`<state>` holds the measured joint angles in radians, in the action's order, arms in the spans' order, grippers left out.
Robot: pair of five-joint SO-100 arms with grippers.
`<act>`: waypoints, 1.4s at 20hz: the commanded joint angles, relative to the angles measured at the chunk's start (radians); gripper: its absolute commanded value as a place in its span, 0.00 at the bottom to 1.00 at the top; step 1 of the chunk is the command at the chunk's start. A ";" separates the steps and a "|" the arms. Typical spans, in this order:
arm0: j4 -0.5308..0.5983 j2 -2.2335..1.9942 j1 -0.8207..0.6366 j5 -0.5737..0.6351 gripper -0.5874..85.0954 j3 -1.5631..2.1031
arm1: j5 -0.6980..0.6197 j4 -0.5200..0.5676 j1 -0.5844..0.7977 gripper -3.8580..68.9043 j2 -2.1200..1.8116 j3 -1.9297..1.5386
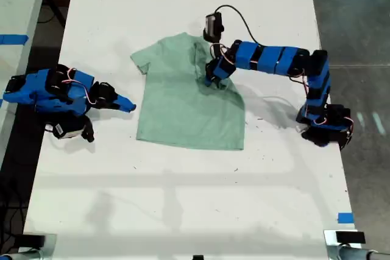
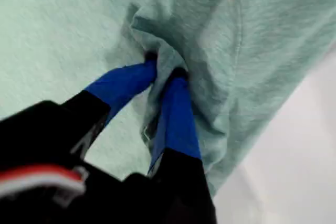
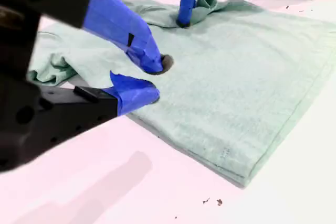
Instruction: Fold t shirt
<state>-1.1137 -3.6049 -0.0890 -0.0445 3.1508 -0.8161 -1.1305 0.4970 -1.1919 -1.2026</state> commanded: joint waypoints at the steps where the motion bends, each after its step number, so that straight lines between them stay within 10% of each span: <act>1: -0.002 0.000 0.011 -0.012 0.07 -0.006 | -0.023 0.002 -0.020 0.51 -0.060 0.092; 7: -0.002 0.000 0.011 -0.012 0.07 -0.006 | 0.005 -0.247 0.063 0.34 -0.408 0.083; 9: -0.002 0.000 0.011 -0.012 0.07 -0.006 | 0.003 -0.337 0.115 0.07 -0.584 0.031; 21: -0.002 0.000 0.011 -0.012 0.07 -0.006 | 0.233 -0.245 -0.109 0.07 -2.327 -1.717; 28: -0.002 0.000 0.011 -0.012 0.07 -0.006 | 0.399 -0.272 -0.084 0.07 -2.318 -1.838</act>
<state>-1.1137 -3.6049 -0.0890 -0.0445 3.1508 -0.4571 -1.3913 0.4096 -3.4975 -3.0219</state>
